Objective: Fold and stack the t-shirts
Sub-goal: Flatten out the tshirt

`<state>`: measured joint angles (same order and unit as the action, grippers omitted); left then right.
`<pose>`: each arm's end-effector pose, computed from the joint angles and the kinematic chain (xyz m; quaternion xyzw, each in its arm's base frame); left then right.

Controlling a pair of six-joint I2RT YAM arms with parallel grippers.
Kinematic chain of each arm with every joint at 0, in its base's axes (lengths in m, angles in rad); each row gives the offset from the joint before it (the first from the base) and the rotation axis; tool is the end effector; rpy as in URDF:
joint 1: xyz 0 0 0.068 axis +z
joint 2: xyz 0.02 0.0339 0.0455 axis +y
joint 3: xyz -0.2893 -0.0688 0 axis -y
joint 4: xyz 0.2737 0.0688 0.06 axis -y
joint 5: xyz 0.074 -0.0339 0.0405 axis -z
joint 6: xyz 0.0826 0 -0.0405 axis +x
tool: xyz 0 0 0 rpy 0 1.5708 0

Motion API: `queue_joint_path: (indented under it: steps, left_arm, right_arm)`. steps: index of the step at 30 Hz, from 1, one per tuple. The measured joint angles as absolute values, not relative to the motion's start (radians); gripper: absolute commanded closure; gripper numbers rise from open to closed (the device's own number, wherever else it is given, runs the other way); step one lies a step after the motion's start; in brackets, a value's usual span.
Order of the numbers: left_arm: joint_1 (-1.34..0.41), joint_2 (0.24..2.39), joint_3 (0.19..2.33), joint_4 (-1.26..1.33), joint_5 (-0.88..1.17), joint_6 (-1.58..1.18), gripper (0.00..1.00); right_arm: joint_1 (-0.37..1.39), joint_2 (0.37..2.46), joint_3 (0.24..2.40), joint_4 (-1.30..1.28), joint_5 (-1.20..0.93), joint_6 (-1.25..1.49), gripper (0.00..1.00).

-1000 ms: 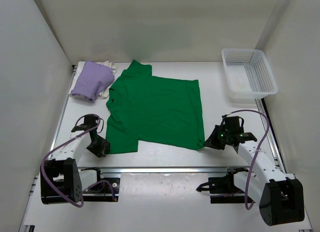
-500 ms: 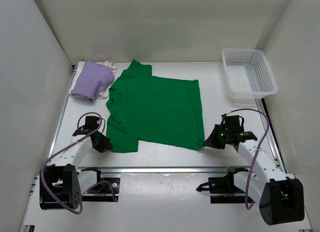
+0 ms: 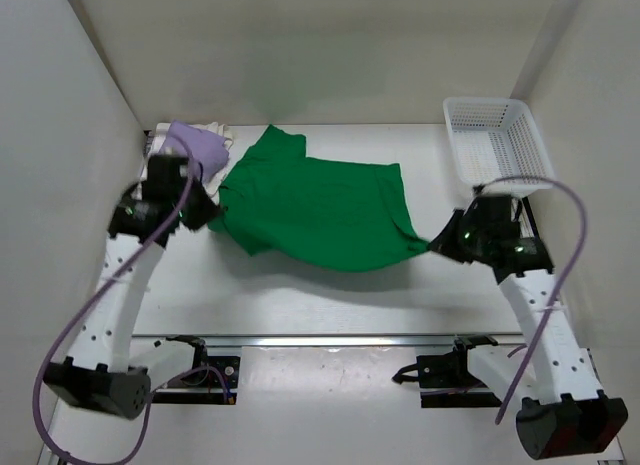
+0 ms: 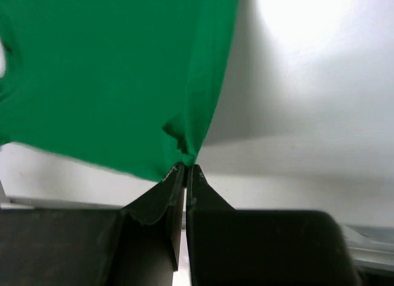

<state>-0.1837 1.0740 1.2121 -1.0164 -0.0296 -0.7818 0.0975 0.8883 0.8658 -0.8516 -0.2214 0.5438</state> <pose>0.2412 -0.0423 0.3444 -0.2819 0.8973 -0.1452 0.3070 0.2089 0.0387 0.2733 0.1700 0.9194 0.2055 0.2892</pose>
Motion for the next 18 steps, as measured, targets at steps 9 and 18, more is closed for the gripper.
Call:
queue_joint_path:
  steps: [9,18]
  left_arm:
    - [0.051,1.499,2.374,-1.096,0.034,-0.71,1.0]
    - [0.075,1.658,2.415,-1.11,0.051,-0.727,1.0]
  right_arm:
    - [0.209,1.166,2.019,-1.012,0.042,0.414,1.0]
    - [0.168,1.468,2.23,-1.055,0.001,0.376,1.0]
